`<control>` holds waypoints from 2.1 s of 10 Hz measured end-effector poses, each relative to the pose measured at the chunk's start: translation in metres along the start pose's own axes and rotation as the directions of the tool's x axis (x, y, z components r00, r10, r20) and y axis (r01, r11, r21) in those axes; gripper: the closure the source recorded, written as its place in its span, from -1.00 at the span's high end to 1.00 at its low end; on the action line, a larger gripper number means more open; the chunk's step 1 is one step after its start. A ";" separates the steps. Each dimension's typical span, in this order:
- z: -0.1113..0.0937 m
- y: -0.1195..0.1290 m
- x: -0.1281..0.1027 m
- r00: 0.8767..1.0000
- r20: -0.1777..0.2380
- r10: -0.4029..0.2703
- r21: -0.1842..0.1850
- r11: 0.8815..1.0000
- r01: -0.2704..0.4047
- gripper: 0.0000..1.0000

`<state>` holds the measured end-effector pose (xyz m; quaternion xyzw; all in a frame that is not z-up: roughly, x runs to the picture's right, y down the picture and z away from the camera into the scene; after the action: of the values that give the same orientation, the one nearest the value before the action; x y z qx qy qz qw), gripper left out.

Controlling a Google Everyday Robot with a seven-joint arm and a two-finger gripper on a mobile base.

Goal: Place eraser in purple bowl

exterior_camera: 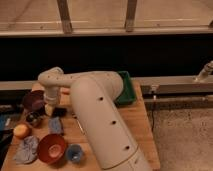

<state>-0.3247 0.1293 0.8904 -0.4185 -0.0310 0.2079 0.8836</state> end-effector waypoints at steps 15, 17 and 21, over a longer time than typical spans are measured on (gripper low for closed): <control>-0.146 -0.055 -0.003 0.940 0.337 0.042 0.277 0.950 -0.142 -1.00; -0.150 -0.066 -0.020 0.929 0.370 0.005 0.285 0.951 -0.119 -1.00; -0.156 -0.070 -0.056 0.897 0.434 -0.083 0.270 0.962 -0.042 -1.00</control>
<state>-0.3157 -0.0458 0.8485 -0.2346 -0.2060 0.2900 0.9047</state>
